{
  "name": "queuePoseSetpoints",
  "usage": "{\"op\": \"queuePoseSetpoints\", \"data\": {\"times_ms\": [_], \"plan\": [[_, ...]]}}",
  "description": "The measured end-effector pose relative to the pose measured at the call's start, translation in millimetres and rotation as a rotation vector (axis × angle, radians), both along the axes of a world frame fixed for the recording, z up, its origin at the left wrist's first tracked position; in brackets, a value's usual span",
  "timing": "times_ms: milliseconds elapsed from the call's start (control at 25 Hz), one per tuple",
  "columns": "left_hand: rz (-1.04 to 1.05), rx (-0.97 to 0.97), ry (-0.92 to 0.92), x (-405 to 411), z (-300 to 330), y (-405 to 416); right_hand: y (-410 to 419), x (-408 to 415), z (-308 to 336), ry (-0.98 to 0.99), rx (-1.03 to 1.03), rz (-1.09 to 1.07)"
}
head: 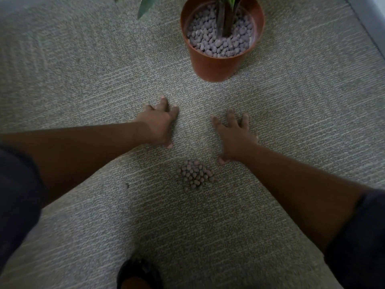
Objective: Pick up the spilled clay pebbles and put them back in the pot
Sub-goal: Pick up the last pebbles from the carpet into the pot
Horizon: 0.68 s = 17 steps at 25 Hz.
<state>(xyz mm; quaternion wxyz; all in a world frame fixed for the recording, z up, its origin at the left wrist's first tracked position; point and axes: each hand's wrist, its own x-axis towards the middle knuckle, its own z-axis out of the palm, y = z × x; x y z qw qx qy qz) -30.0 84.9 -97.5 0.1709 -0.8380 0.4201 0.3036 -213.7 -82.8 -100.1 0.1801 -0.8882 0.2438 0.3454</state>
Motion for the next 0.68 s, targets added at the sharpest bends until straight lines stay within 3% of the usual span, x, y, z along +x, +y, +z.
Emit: {"op": "queuePoseSetpoints", "data": {"times_ms": [160,360,680], "plan": [[-0.166,-0.123,0.062,-7,11,42,1,0,-5,0.008,-0.024,-0.002],[-0.131,0.266,0.079,-21,14,88,2,2,-6,0.025,-0.039,-0.002],[-0.197,0.281,0.133,-45,-2,118,3,2,-7,0.031,-0.043,0.006]]}}
